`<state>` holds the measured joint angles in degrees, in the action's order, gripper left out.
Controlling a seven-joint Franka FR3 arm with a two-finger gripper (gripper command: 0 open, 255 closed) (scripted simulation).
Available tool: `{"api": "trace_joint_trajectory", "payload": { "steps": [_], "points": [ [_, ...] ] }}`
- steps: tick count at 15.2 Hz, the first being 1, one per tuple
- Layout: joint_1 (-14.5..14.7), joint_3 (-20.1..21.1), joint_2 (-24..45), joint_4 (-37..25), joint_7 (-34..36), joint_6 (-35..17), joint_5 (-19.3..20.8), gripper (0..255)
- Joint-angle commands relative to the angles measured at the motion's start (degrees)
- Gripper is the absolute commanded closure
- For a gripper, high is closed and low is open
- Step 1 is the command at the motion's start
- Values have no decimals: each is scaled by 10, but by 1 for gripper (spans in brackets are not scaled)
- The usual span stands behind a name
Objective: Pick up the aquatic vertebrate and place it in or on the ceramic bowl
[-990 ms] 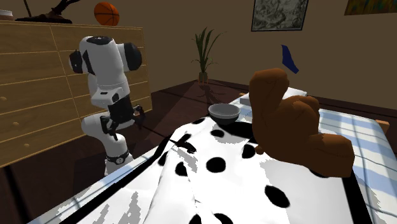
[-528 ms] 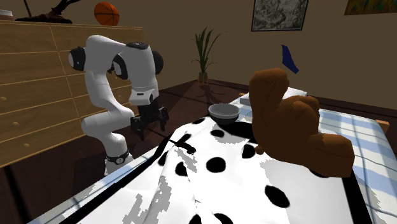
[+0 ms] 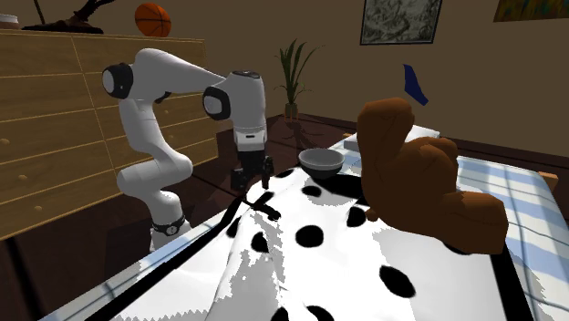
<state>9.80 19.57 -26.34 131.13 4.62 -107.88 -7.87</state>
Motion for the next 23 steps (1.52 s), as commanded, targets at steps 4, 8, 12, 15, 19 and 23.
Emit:
{"api": "trace_joint_trajectory", "payload": {
  "steps": [4, 8, 12, 15, 19, 23],
  "points": [
    [8, 31, 34, -1, 20, -40, 9, 0],
    [8, 35, 42, 23, 21, -72, 9, 0],
    [7, 37, 46, 32, 21, -85, 10, 0],
    [7, 37, 46, 32, 21, -85, 10, 0],
    [7, 37, 46, 32, 21, -85, 10, 255],
    [7, 37, 46, 32, 21, -85, 10, 255]
  ]
}}
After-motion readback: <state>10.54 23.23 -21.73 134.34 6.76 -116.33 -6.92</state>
